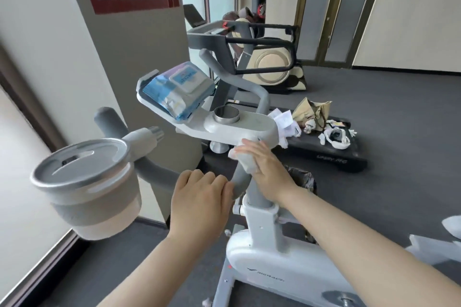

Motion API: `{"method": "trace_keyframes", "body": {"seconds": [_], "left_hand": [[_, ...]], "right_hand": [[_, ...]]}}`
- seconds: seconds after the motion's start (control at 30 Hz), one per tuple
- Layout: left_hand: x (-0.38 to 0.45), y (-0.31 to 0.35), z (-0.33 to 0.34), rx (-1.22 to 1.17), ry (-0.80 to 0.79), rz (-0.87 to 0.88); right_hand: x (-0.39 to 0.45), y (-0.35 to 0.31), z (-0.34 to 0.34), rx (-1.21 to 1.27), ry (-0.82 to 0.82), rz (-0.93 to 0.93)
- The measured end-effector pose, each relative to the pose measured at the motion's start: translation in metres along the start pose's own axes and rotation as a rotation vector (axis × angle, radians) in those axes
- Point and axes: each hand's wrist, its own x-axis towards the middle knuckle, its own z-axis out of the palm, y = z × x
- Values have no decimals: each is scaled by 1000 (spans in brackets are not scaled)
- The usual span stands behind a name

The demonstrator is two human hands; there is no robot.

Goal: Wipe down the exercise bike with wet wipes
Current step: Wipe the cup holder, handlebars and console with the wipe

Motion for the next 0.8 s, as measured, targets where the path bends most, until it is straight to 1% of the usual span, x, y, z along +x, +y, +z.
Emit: {"method": "trace_keyframes", "body": {"seconds": [0.07, 0.1, 0.13, 0.17, 0.23, 0.27, 0.3, 0.33, 0.4, 0.43, 0.5, 0.53, 0.6, 0.63, 0.67, 0.73, 0.8], "left_hand": [[-2, -1, 0, 8, -7, 12], [-2, -1, 0, 7, 10, 17], [-2, -1, 0, -1, 30, 26], [-1, -1, -1, -16, 46, 36], [-1, 0, 0, -41, 83, 53], [-1, -1, 2, -45, 90, 54], [-1, -3, 3, -46, 87, 52], [-1, -5, 5, -47, 85, 51], [-2, -7, 7, -61, 83, 50], [-2, -6, 6, -72, 75, 43], [-4, -5, 4, -94, 65, 33], [-5, -5, 4, -100, 64, 30], [-6, -3, 4, -98, 74, 15], [-5, -3, 5, -89, 82, 2], [-4, -2, 5, -78, 91, -9], [-3, 0, 7, -56, 99, -27], [-3, 3, 7, -20, 111, -78]], "right_hand": [[19, 5, -1, 17, 46, 151], [20, -3, 3, 60, 57, 193], [14, -11, 10, 85, 65, 189], [3, -21, 16, 101, 61, 140], [-23, -34, 21, 119, 31, -32], [-27, -29, 18, 103, -2, -109], [-22, -17, 14, 68, -32, -145], [-11, -3, 8, 37, -46, -128], [16, 19, 1, 17, 5, 6], [24, 19, 2, 23, 41, 60], [19, 8, 12, 58, 96, 79], [6, 3, 17, 84, 92, 46], [-18, -1, 19, 103, 39, -123], [-16, 5, 12, 79, 9, -204], [-6, 16, 7, 33, -14, -221], [25, 37, -3, -5, -19, -111], [41, 40, -2, -22, 31, -19]]}}
